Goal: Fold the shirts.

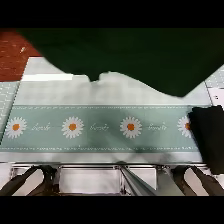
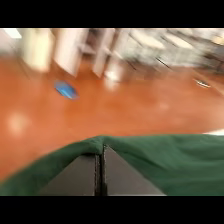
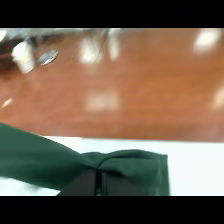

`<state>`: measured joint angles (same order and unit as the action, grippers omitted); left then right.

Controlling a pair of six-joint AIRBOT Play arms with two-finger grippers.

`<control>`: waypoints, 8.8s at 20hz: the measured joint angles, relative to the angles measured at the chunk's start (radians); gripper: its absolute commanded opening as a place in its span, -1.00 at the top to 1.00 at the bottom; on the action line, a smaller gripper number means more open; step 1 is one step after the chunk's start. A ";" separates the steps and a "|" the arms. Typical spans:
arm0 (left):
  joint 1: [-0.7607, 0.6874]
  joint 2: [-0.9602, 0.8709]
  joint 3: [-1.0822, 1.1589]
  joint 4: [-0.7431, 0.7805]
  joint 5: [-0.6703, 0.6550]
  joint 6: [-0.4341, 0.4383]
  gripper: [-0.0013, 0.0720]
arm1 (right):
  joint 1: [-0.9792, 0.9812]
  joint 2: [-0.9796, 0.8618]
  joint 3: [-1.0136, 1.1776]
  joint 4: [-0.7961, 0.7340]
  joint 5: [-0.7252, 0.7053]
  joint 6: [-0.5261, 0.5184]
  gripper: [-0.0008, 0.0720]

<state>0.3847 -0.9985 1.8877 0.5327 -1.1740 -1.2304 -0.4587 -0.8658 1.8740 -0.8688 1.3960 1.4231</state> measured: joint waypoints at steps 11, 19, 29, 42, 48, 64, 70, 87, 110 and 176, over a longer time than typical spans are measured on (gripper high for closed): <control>-0.278 0.327 0.043 0.764 -0.063 -0.153 0.91 | 0.000 0.201 0.061 -0.124 0.164 0.067 0.92; -0.408 0.198 -0.231 1.027 -0.077 -0.298 0.91 | 0.000 0.199 -0.321 -0.041 0.142 0.018 0.92; -0.418 -0.357 -0.459 0.854 0.348 -0.419 0.91 | 0.107 -0.282 -0.666 0.055 -0.210 -0.140 0.92; -0.374 -0.849 -0.072 0.576 0.164 -0.397 0.91 | 0.176 -0.854 -0.310 0.064 -0.277 -0.071 0.92; -0.326 -0.844 -0.105 0.579 -0.194 -0.236 0.91 | 0.156 -0.842 -0.341 -0.111 -0.036 -0.079 0.92; -0.235 -0.717 -0.341 0.640 -0.334 -0.218 -0.42 | 0.077 -0.600 -0.578 -0.334 -0.013 0.004 -0.15; -0.011 -0.366 -0.850 0.579 -0.178 -0.189 -0.42 | -0.051 -0.195 -1.019 -0.320 -0.174 0.023 -0.15; -0.103 -0.243 -1.407 0.292 0.035 -0.037 0.91 | -0.088 0.112 -1.408 0.074 -0.217 -0.085 -0.15; -0.158 -0.288 -1.334 0.296 0.058 0.011 0.91 | -0.224 -0.124 -1.472 -0.202 -0.150 0.030 -0.15; -0.402 -0.103 -0.945 0.634 0.233 -0.284 -0.42 | 0.039 -0.638 -0.897 0.088 -0.459 -0.040 -0.19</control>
<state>-0.0170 -1.1015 0.9428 1.1671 -0.9413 -1.5143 -0.4202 -1.5040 0.9768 -0.7811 0.9367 1.3827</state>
